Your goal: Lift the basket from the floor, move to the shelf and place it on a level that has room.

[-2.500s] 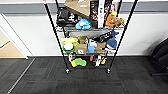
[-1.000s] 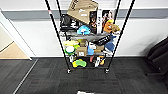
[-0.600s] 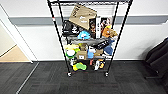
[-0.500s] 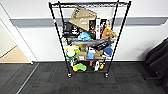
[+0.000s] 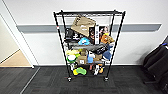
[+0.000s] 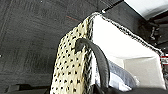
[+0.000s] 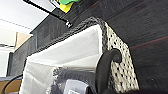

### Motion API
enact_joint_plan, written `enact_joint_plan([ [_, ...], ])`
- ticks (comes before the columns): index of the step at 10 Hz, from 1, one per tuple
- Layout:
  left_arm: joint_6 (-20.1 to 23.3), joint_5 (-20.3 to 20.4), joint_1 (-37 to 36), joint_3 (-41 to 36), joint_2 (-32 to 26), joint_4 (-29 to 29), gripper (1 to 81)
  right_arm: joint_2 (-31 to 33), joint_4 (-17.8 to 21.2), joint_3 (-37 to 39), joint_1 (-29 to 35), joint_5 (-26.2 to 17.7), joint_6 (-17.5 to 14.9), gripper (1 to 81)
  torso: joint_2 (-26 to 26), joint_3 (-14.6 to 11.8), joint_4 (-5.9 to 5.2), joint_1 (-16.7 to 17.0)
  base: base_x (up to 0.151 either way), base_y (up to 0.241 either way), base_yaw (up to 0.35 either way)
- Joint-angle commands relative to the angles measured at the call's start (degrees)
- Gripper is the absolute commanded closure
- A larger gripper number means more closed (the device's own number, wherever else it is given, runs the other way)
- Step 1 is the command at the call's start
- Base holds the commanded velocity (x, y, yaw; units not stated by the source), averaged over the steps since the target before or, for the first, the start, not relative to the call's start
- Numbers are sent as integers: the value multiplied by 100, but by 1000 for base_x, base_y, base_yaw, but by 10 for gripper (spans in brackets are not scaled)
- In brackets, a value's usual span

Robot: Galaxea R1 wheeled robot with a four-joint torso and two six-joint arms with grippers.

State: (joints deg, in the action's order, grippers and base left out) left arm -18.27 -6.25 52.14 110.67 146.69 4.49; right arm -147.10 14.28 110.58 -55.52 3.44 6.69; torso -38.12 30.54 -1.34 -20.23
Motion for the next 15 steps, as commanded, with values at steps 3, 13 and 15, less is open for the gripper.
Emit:
enact_joint_plan([
  [3, -45, -130, -569, -159, -104, 96, 811, 117, 5, -213, 501, -133, 16, 811, 912, -116, 0, 598, 0, 0, 0],
  [13, -45, -122, -507, -150, -175, 96, 811, 108, -4, -196, 466, -133, 16, 811, 2135, -769, 0, 1403, 0, 0, 0],
  [15, -45, -122, -472, -150, -192, 96, 811, 108, -4, -196, 440, -133, 16, 811, 2988, -831, 0, 1954, 0, 0, 0],
])
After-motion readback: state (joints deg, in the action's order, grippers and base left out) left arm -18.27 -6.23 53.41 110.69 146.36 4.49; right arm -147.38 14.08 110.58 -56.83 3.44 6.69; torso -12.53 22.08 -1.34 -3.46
